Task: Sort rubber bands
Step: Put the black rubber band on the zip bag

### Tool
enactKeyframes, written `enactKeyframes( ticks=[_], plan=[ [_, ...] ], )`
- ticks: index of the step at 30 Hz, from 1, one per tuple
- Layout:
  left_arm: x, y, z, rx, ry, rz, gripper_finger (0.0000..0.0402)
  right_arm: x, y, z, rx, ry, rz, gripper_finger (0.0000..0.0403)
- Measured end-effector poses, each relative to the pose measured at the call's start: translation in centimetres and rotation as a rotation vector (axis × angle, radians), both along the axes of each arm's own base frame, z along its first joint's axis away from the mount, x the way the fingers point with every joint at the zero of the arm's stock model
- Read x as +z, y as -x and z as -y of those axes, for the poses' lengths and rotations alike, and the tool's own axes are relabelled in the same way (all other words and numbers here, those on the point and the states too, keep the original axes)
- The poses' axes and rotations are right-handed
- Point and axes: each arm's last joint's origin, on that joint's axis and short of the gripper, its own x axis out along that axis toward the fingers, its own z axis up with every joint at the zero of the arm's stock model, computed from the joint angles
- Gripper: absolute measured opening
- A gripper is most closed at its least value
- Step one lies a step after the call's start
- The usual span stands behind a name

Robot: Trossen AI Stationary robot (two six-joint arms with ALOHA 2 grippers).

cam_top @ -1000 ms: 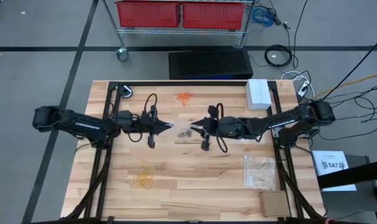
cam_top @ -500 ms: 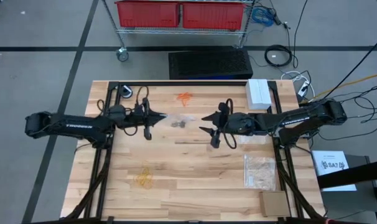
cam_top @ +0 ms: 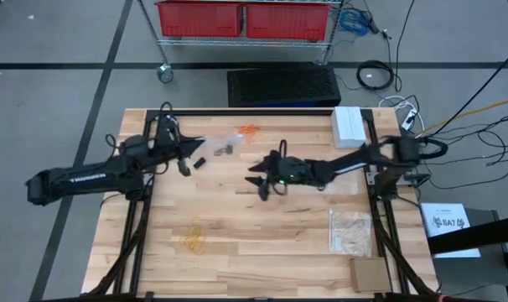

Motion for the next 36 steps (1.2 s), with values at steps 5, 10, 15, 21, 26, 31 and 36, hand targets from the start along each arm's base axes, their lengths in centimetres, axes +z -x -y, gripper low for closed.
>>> enactKeyframes(
  ticks=[5,10,15,21,26,31,36],
  plan=[
    [0.5,1.6,0.2,0.055,-0.008,0.039,0.0,-2.5,-4.6,1.6,-0.052,-0.044,-0.005,0.0172],
    [1.0,2.9,0.4,0.082,-0.017,0.088,0.0,-3.5,-9.4,2.5,-0.065,-0.044,-0.024,0.0186],
    [1.0,3.8,0.7,0.092,-0.005,0.1,0.0,-4.0,-13.1,3.9,-0.089,-0.034,-0.057,0.0192],
    [0.9,4.3,0.9,0.091,0.001,0.091,0.0,-4.5,-16.0,5.7,-0.119,-0.033,-0.024,0.0192],
    [0.9,4.4,0.9,0.091,0.001,0.093,0.0,-6.3,-17.5,7.0,-0.14,-0.051,-0.058,0.0192],
    [0.7,4.4,0.9,0.091,0.007,0.076,0.0,-7.9,-18.8,8.0,-0.159,-0.083,-0.073,0.0191],
    [0.6,4.4,0.9,0.091,0.01,0.069,0.0,-8.6,-19.4,8.6,-0.176,-0.092,-0.057,0.0172]
  ],
)
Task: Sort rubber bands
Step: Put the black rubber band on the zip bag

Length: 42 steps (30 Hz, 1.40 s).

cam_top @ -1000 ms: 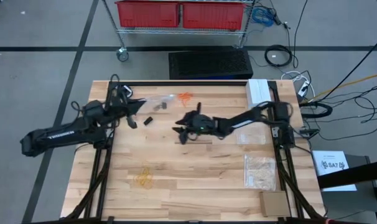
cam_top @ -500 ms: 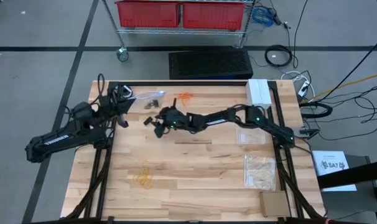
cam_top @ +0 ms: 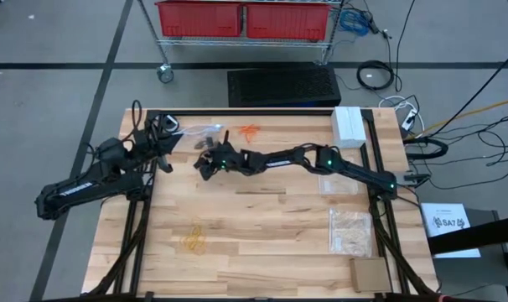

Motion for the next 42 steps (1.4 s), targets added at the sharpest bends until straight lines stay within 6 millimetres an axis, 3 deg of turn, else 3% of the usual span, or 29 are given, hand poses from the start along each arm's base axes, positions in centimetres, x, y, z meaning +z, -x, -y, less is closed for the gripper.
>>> enactKeyframes(
  ticks=[3,9,15,23,31,37,42],
  plan=[
    [0.0,0.0,0.0,0.0,0.0,-0.001,0.0,0.0,0.0,0.0,0.009,0.015,-0.004,0.0133],
    [0.0,0.0,0.0,0.0,0.0,-0.001,0.0,-0.3,-0.1,-0.6,0.084,0.056,-0.04,0.0012],
    [-0.3,0.0,0.0,0.0,0.01,-0.026,0.0,0.4,0.0,-1.8,0.171,0.084,-0.08,0.0003],
    [-0.5,-0.1,0.0,-0.012,0.044,-0.042,0.0,4.7,0.4,-7.7,0.357,0.171,-0.183,0.0001],
    [-0.6,-0.2,0.1,-0.053,0.041,-0.056,0.0,13.5,2.8,-13.3,0.514,0.34,-0.216,0.0001],
    [-1.0,-0.4,0.2,-0.108,0.051,-0.1,0.0,20.8,6.3,-14.9,0.481,0.537,-0.253,0.0],
    [-1.4,-1.0,0.2,-0.181,0.086,-0.135,0.0,25.2,8.7,-15.4,0.386,0.722,-0.277,0.0]
  ],
)
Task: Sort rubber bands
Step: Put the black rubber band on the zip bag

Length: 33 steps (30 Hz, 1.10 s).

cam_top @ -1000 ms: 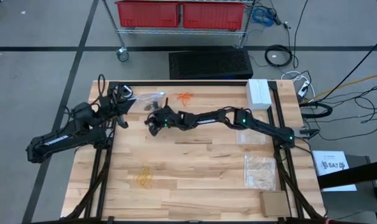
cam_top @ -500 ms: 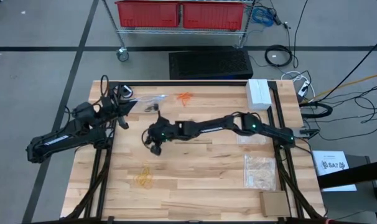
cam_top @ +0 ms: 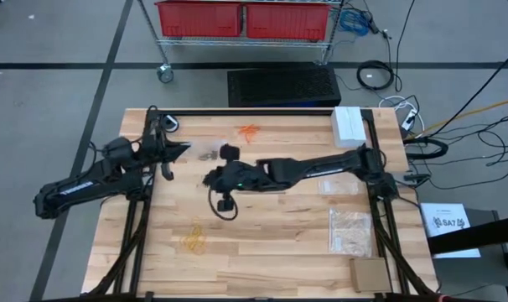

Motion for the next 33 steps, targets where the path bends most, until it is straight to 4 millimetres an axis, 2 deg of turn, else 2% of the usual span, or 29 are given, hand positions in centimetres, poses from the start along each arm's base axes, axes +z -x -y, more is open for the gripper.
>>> enactKeyframes(
  ticks=[3,6,16,23,33],
  plan=[
    [-0.3,-0.5,0.0,-0.023,0.013,-0.031,0.0,1.8,0.8,0.2,-0.053,0.112,0.034,0.0],
    [-0.5,-1.0,-0.1,-0.036,0.021,-0.054,0.0,2.5,0.8,0.4,-0.08,0.212,0.056,0.0],
    [-0.3,-1.9,0.1,-0.075,0.012,-0.033,0.0,1.8,0.4,1.9,-0.146,0.337,0.006,0.0],
    [-0.1,-1.9,0.3,-0.091,0.004,-0.012,0.0,1.5,0.2,2.8,-0.16,0.343,-0.009,0.0],
    [0.0,-1.9,0.3,-0.075,0.003,-0.003,0.0,1.2,0.3,2.8,-0.16,0.341,-0.031,0.0]
  ],
)
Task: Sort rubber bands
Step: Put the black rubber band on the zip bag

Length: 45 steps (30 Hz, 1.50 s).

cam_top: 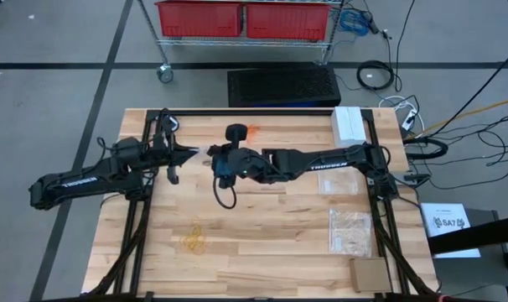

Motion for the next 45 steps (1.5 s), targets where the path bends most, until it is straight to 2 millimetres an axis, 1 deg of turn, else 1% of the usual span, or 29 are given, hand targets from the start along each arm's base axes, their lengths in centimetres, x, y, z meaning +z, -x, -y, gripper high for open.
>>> enactKeyframes(
  ticks=[4,6,9,13,18,21,27,29,31,40,45],
  plan=[
    [0.1,0.0,0.0,0.0,0.019,0.011,0.0,-0.3,-0.1,0.2,-0.087,0.042,-0.007,0.0],
    [0.1,0.0,0.0,0.001,0.02,0.014,0.0,-0.6,-0.2,0.3,-0.103,0.059,-0.02,0.0],
    [0.1,0.0,0.0,0.001,0.02,0.013,0.0,-1.0,-0.4,0.2,-0.101,0.061,-0.028,0.0],
    [0.0,-0.1,-0.1,0.018,0.024,0.006,0.0,-1.4,-0.6,-0.4,-0.07,0.055,-0.039,0.0],
    [-0.1,-0.4,-0.2,0.028,0.029,-0.008,0.0,-1.2,-0.6,-1.6,-0.039,0.068,-0.025,0.0],
    [-0.2,-0.5,-0.2,0.028,0.032,-0.013,0.0,-1.2,-0.6,-1.9,-0.023,0.08,-0.031,0.0],
    [-0.2,-0.6,-0.3,0.027,0.05,-0.008,0.0,-1.2,-0.7,-1.2,-0.05,0.088,-0.027,0.0],
    [-0.2,-0.6,-0.3,0.027,0.056,-0.007,0.0,-0.9,-0.7,-1.0,-0.074,0.125,-0.022,0.0],
    [-0.2,-0.6,-0.3,0.027,0.057,-0.007,0.0,-0.7,-0.8,-1.0,-0.078,0.158,-0.024,0.0],
    [-0.2,-0.6,-0.4,0.055,0.109,0.009,0.0,-0.7,-0.8,-1.0,-0.065,0.189,-0.05,0.0],
    [-0.1,-0.5,-0.4,0.061,0.14,0.026,0.0,-0.6,-0.7,-0.8,-0.088,0.237,-0.073,0.0]
  ],
)
